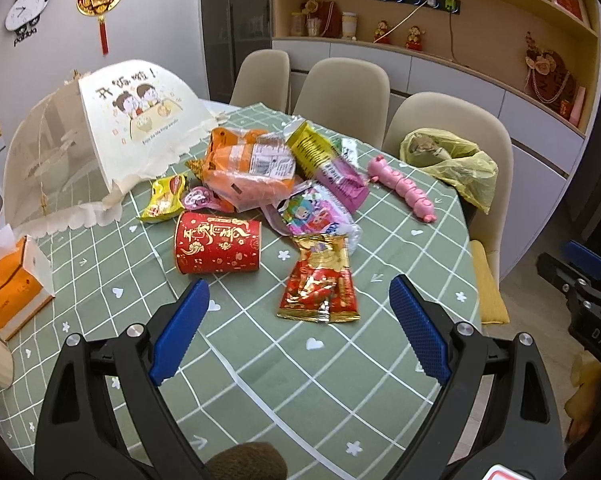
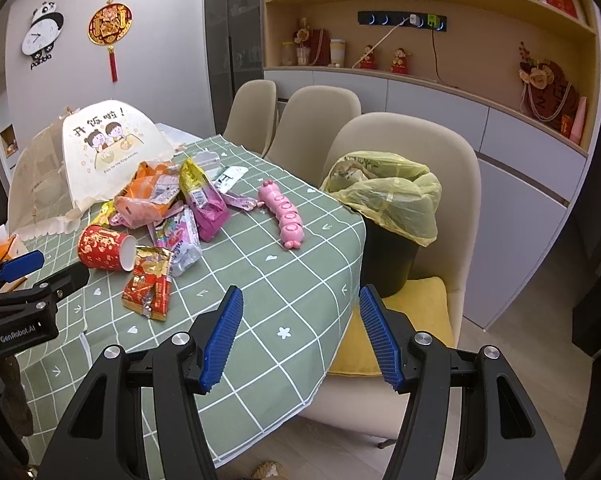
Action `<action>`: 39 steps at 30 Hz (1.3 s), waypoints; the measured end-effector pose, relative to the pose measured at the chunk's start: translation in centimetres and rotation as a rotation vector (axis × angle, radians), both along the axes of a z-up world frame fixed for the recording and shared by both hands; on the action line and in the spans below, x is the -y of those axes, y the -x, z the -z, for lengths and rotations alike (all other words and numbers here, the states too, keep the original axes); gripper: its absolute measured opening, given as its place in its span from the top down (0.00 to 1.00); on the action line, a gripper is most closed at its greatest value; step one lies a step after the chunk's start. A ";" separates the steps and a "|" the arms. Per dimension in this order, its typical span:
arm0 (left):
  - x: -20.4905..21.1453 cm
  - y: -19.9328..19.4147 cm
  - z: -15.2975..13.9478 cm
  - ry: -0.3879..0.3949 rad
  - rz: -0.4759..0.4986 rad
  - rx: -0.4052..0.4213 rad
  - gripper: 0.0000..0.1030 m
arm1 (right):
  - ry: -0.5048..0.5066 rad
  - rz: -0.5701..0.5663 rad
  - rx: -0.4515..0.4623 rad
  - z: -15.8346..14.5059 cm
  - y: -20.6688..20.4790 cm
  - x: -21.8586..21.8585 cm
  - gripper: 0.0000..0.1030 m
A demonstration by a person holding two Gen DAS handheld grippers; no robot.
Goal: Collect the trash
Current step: 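Grasp the red paper cup with the right tool while the left tool grasps the yellow wafer bag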
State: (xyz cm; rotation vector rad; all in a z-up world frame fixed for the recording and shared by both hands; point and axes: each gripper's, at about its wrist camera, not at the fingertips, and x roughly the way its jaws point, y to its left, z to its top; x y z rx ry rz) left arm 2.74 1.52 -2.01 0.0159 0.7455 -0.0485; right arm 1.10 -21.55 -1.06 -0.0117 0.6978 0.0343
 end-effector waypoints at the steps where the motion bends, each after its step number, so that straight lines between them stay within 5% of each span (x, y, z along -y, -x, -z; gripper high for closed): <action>1: -0.5 -0.5 0.3 0.009 -0.009 -0.006 0.15 | 0.009 0.001 -0.004 0.2 -0.2 -0.1 0.44; 13: -9.4 -6.8 0.7 0.077 -0.035 -0.013 0.15 | 0.031 -0.143 -0.101 2.4 -4.3 -3.8 0.44; 23: -18.6 -9.6 1.3 0.112 -0.136 -0.037 0.10 | 0.011 -0.471 -0.142 3.2 -8.9 -15.5 0.44; 32: -23.7 -8.9 3.7 0.159 -0.225 -0.122 0.09 | 0.300 -0.832 -0.048 4.2 -11.3 -25.7 0.44; 39: -24.9 -9.0 4.8 0.200 -0.232 -0.149 0.10 | 0.523 -0.948 -0.050 7.9 -13.3 -29.2 0.44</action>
